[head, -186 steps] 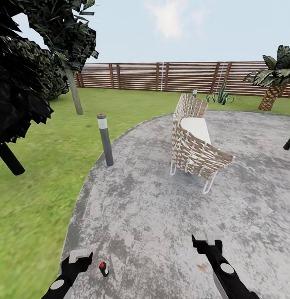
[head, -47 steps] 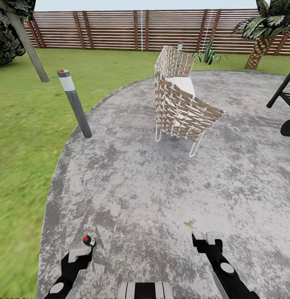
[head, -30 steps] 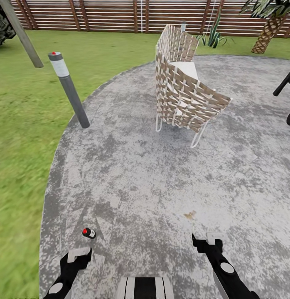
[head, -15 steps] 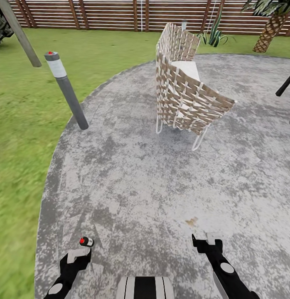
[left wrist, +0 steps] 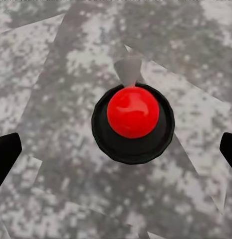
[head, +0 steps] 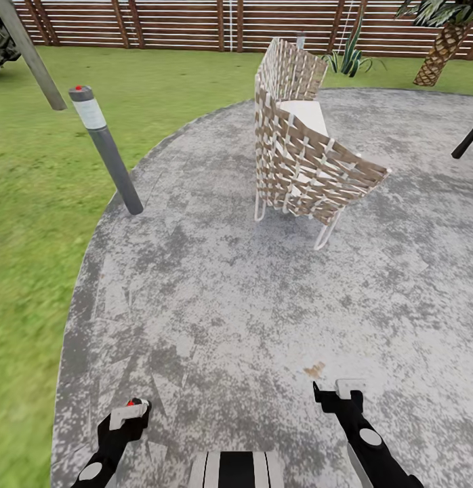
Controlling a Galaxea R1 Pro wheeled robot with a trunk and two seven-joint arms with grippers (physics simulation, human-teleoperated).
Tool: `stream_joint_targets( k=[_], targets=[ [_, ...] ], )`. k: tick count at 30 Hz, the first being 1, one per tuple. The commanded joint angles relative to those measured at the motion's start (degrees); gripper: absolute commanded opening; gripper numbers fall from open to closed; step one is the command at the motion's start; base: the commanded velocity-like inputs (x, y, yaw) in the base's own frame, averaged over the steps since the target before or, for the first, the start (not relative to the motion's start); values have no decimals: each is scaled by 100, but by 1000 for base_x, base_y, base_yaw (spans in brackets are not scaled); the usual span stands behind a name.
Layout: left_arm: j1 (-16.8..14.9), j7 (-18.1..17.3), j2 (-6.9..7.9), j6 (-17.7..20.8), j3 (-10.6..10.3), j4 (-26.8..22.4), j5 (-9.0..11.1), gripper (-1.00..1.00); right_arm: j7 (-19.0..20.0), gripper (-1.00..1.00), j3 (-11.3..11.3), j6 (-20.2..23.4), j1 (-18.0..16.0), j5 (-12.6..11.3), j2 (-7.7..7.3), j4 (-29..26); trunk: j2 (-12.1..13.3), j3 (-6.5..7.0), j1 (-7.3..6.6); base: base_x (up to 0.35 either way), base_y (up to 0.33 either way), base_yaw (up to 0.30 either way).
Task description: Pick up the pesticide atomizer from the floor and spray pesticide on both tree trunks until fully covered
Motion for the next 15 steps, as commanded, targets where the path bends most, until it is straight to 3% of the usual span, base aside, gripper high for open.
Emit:
stream_joint_targets(
  k=[1, 15],
  targets=[
    [-2, 4, -1, -19, 2, 5, 4, 100, -18, 100, 5, -16, -1, 2, -1, 2, -1, -3, -1, 7, 0, 0],
    [-2, 4, -1, -53, -1, 6, 6, 100, -18, 100, 4, -16, 0, 2, -1, 7, -1, -3, -1, 12, -13, 0]
  ],
)
